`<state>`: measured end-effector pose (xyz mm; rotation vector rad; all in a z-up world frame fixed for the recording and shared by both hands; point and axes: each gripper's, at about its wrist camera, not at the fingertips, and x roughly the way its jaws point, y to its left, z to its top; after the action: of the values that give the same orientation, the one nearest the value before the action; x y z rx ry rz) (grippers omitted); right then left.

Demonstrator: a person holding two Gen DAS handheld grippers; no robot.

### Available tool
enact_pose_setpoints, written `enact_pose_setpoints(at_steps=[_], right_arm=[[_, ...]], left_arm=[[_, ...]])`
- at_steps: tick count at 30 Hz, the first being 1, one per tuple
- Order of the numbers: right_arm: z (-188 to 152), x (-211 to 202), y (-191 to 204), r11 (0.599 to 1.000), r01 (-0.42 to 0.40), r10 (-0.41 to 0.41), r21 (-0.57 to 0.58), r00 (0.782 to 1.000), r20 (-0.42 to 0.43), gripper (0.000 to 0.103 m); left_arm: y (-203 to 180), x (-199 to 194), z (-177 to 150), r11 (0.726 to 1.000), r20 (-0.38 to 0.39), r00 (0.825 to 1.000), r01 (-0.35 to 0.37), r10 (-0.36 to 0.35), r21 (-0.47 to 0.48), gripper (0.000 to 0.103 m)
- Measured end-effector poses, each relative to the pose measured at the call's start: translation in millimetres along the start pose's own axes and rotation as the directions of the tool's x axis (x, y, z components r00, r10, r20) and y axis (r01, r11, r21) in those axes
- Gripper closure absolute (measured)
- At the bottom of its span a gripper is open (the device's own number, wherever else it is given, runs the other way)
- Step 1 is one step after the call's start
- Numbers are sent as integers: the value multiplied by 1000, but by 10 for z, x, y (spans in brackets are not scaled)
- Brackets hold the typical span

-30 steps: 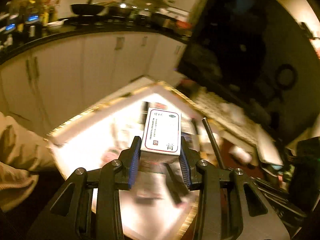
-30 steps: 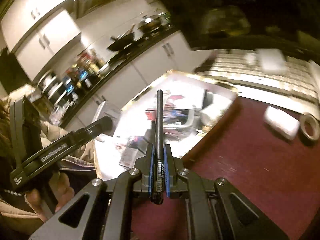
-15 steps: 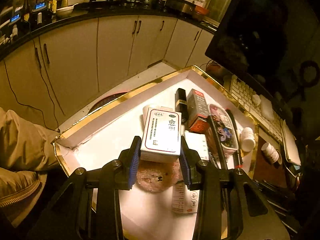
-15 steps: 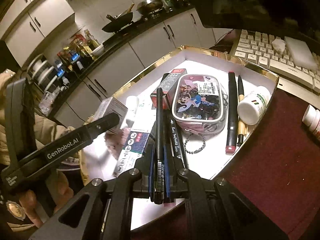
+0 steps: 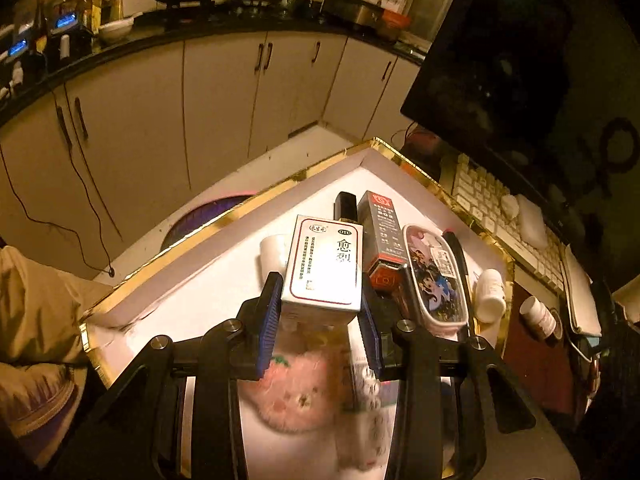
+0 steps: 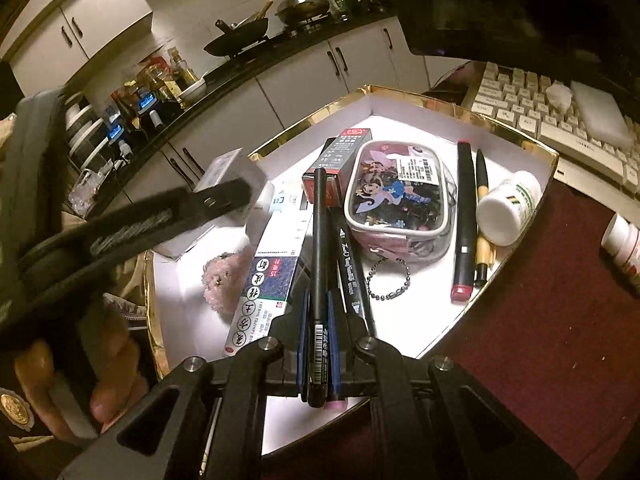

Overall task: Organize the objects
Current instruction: 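Carry the medicine box and black pen into the tray and release both, then move both grippers back over the cloth toward the red-label pill bottle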

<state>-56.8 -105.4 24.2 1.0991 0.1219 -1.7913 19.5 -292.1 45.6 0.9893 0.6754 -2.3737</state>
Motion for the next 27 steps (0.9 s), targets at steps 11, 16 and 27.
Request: enact_pose_setpoints(at_steps=[11, 16, 27], right_arm=[[-52, 53, 32, 1000, -13, 13, 2, 1000, -9, 95], [-48, -6, -67, 999, -29, 29, 32, 999, 15, 95], [-248, -657, -302, 974, -209, 195, 83, 969, 154, 45]], left_arm=[[-26, 50, 22, 1000, 0, 1000, 25, -25, 18, 60], [17, -65, -13, 999, 46, 998, 38, -38, 4, 54], [-199, -642, -229, 983, 166, 969, 186, -184, 4, 48]])
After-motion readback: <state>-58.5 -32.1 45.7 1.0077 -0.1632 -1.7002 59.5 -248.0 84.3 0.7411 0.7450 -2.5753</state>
